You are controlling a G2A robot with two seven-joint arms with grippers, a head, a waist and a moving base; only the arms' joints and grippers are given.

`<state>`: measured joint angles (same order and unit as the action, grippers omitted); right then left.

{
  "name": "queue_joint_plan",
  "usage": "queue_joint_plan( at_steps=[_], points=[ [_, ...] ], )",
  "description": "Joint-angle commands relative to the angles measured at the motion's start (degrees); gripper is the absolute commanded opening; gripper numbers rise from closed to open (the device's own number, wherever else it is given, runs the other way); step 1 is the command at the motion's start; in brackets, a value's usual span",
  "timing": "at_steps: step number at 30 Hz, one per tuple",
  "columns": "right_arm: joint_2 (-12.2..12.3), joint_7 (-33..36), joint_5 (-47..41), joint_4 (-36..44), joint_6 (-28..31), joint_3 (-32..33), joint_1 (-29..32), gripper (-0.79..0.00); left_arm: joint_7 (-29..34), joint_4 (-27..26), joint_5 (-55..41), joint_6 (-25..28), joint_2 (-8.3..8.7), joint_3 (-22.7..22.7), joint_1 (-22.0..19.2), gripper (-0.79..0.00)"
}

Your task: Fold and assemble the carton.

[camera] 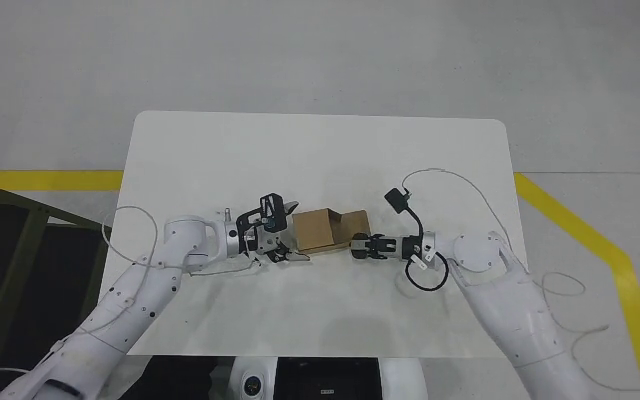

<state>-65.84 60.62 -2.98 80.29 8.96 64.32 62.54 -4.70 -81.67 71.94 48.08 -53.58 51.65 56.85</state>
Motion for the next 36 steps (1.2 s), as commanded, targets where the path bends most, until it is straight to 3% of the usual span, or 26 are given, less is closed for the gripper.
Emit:
queue_joint_plan(
  at_steps=[1,23,30,36],
  points=[
    [-0.3,-0.1,0.2,-0.9,0.1,-1.5,-1.5,-0.785,-0.3,0.9,0.1,0.0,-0.34,-0.4,-0.6,0.000],
    [-4.2,-3.0,-2.8,-9.4,2.8,-12.8,-10.8,-0.785,-2.4,4.6,4.2,4.6,-1.83,-1.6,-4.1,0.000],
    [-4.6,-3.5,-3.3,-9.6,4.6,-13.7,-10.7,-0.785,-2.6,4.8,3.9,5.3,-2.03,-1.3,-4.0,0.000],
    [-3.2,-3.2,-3.0,-7.9,5.2,-9.9,-8.2,-0.785,-2.4,5.0,3.7,5.7,-2.21,-1.1,-3.9,0.000]
  ],
)
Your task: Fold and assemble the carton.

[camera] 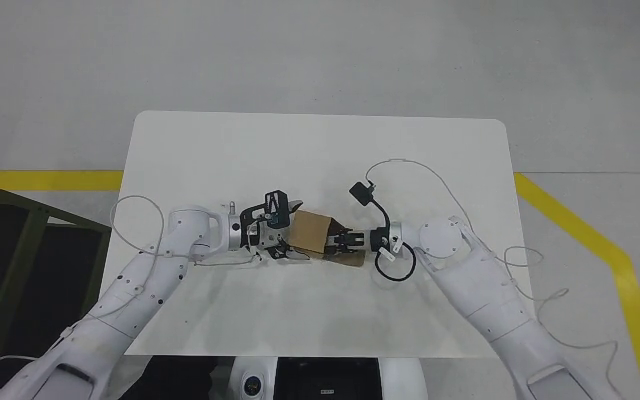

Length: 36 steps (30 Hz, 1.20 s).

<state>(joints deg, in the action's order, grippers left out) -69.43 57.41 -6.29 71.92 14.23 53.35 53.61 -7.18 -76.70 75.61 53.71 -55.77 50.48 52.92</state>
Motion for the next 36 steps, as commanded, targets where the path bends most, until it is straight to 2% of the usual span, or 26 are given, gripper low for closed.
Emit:
queue_joint_plan(
  at_steps=[1,9,13,25,36],
  points=[
    [0.7,0.3,0.5,1.1,-0.1,2.0,1.5,-0.785,0.0,0.1,0.0,0.1,-0.05,0.1,0.1,0.000],
    [3.3,0.5,2.0,6.5,-1.7,9.7,7.3,-0.785,0.2,0.1,0.3,0.4,-0.20,0.4,0.3,0.000],
    [3.7,-0.2,2.7,7.5,-2.7,10.7,7.7,-0.785,0.2,0.0,0.4,0.5,-0.29,0.5,0.5,0.000],
    [1.2,-1.2,2.9,0.4,-2.4,2.4,0.4,-0.785,0.7,-0.1,0.3,0.7,-0.60,0.9,0.7,0.000],
    [-0.8,-1.4,-0.1,-3.1,-1.0,-2.5,-2.5,-0.785,1.0,0.1,0.3,1.1,-0.91,1.1,0.7,0.000]
  ],
)
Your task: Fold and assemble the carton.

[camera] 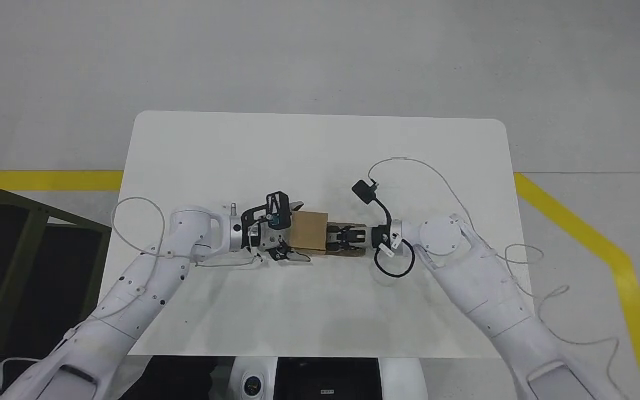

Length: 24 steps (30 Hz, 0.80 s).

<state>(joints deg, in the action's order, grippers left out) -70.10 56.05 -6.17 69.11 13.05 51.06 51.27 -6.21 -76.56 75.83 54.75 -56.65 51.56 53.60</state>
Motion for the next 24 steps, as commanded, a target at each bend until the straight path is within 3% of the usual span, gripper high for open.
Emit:
queue_joint_plan(
  at_steps=[1,10,21,24],
  points=[
    [-0.2,-0.2,-0.5,-0.4,0.3,-0.4,-0.4,-0.785,0.1,0.0,0.0,0.1,-0.05,0.0,0.0,0.000],
    [0.1,1.4,-1.2,-0.1,1.5,1.0,-0.1,-0.785,0.1,0.0,0.0,0.4,-0.22,0.3,0.1,0.000],
    [4.4,3.6,2.7,9.5,-1.7,12.7,8.6,-0.785,0.1,0.0,0.4,0.9,-0.25,1.0,0.5,0.000],
    [5.4,4.4,3.5,12.3,-3.3,15.9,11.3,-0.674,0.1,0.0,0.6,1.0,-0.26,1.2,0.6,0.000]
  ],
)
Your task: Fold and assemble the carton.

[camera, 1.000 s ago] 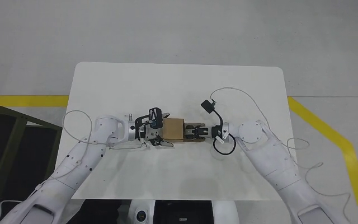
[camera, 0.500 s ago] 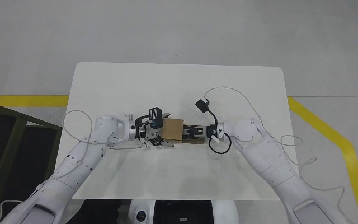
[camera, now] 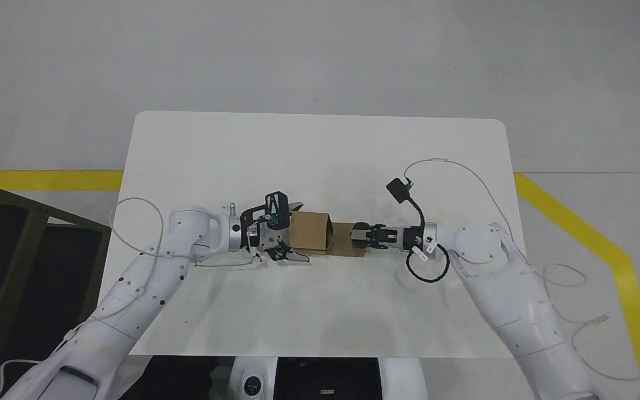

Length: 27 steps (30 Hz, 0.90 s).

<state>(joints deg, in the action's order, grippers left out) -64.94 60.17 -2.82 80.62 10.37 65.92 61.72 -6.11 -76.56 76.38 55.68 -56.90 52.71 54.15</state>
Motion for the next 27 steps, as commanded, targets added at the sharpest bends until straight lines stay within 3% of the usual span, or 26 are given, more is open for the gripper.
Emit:
queue_joint_plan(
  at_steps=[1,6,27],
  points=[
    [0.6,0.8,0.3,1.4,-1.1,1.7,1.5,-0.631,-0.1,0.0,0.1,0.1,-0.01,0.1,0.1,0.000],
    [1.3,1.7,0.8,2.8,-2.4,3.8,3.1,-0.505,0.0,0.0,0.1,0.1,-0.06,0.3,0.3,0.000],
    [1.1,0.1,1.4,-1.6,-2.3,0.1,0.2,-0.499,-0.1,-0.2,0.9,0.8,-0.28,0.7,0.5,0.000]
  ],
)
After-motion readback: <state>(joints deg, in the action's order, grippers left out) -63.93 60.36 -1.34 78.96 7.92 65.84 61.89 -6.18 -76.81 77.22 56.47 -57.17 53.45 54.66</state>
